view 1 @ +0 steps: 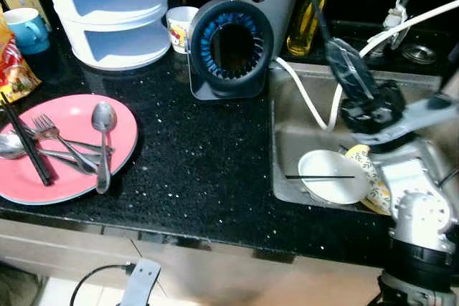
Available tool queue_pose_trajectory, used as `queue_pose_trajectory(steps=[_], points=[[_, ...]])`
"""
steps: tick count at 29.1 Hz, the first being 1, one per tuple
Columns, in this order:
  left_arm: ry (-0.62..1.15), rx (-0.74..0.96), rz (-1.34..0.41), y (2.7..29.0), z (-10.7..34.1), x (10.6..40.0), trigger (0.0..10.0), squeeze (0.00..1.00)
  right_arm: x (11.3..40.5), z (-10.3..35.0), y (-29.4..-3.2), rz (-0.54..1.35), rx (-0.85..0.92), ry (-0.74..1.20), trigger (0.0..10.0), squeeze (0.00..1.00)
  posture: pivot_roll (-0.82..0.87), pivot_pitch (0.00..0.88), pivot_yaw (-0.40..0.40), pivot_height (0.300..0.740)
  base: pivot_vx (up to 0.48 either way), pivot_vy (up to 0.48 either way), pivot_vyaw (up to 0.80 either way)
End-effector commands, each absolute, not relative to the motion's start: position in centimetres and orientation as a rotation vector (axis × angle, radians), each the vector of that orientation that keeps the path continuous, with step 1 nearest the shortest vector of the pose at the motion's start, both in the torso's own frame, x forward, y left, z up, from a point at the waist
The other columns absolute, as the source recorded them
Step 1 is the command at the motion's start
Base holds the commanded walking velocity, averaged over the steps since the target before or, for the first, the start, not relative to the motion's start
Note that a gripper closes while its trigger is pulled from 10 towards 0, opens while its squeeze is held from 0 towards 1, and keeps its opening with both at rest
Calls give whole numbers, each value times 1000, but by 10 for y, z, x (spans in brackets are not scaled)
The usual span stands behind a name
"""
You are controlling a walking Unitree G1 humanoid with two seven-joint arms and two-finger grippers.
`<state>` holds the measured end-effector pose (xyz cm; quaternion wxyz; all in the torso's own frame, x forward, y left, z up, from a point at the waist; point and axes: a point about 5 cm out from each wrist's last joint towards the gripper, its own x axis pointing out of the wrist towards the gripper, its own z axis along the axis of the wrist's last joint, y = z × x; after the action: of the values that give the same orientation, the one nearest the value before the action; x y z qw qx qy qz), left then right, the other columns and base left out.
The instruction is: Kitchen organization
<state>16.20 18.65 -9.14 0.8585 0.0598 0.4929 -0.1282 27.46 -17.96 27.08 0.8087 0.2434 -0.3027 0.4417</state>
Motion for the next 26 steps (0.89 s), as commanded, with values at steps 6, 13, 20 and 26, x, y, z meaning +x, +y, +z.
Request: queue_pose_trajectory(steps=[6, 13, 20, 26], points=[[1106, 119, -265, 189, -98, 145, 10000, 0, 269, 261, -173, 1002, 424, -553, 10000, 0, 39, 92, -9, 740, 0, -122, 0], [1123, 152, -274, 188, -100, 141, 10000, 0, 276, 252, -172, 963, 357, -477, 10000, 0, 37, 87, -11, 740, 0, 0, 0], [1128, 163, -275, 189, -101, 140, 10000, 0, 280, 249, -173, 926, 337, -454, 10000, 0, 38, 90, -9, 740, -208, 0, 0], [1130, 163, -275, 190, -101, 139, 10000, 0, 289, 240, -175, 855, 264, -383, 10000, 0, 38, 94, -3, 740, -298, 0, 0]])
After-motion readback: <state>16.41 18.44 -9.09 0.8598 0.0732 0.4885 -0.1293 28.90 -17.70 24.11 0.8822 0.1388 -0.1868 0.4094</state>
